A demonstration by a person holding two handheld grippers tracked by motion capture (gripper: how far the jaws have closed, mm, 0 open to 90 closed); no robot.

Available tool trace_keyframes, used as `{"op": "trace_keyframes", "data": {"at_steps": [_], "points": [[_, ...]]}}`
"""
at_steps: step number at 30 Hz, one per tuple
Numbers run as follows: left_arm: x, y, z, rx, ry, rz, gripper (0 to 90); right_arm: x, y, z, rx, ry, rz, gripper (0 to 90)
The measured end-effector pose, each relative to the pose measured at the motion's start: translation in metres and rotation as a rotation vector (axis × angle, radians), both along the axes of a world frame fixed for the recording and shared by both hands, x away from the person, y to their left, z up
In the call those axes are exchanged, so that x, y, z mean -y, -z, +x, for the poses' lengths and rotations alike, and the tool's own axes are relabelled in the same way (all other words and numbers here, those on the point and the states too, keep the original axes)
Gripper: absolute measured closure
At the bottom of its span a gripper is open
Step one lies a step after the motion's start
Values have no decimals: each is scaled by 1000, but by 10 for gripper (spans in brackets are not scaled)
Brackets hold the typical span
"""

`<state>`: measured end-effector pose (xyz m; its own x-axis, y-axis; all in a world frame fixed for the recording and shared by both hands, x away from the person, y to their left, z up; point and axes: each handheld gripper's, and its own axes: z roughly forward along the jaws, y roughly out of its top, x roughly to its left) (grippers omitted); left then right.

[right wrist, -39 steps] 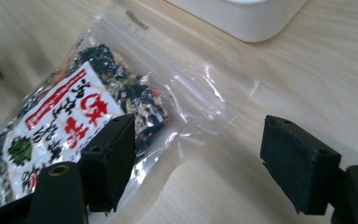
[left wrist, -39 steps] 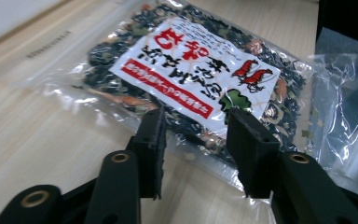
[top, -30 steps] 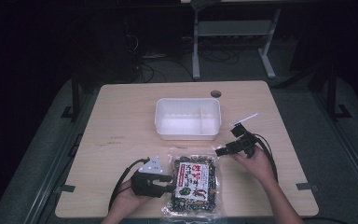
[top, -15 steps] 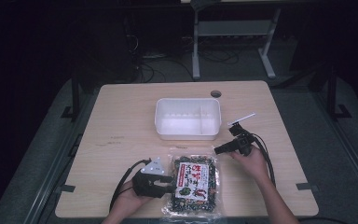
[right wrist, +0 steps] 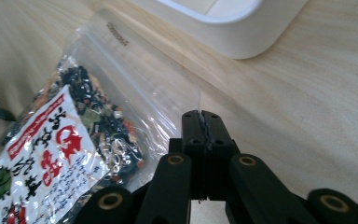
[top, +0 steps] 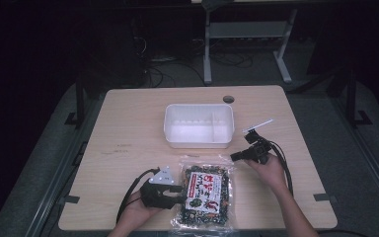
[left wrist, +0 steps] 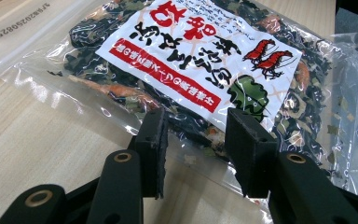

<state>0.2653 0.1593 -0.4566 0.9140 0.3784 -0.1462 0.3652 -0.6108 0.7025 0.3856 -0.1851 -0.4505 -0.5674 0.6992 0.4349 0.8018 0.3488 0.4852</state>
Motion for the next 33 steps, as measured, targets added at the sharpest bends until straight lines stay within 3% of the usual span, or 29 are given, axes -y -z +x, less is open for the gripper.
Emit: {"op": "trace_keyframes", "data": {"at_steps": [11, 18, 20, 24, 33], "points": [[-1, -1, 2, -35, -12, -2, 464, 6, -18, -13, 57, -32, 26, 896], [-8, -3, 5, -45, -47, -31, 410, 11, -28, -20, 95, -33, 51, 896], [-9, -3, 6, -52, -65, -33, 328, 12, -34, -26, 118, -33, 51, 896], [-10, -2, 8, -77, -87, -46, 256, 15, -40, -32, 140, -35, 66, 896], [-11, 1, 18, -150, -128, -94, 220, 24, -65, -48, 204, -47, 71, 897]]}}
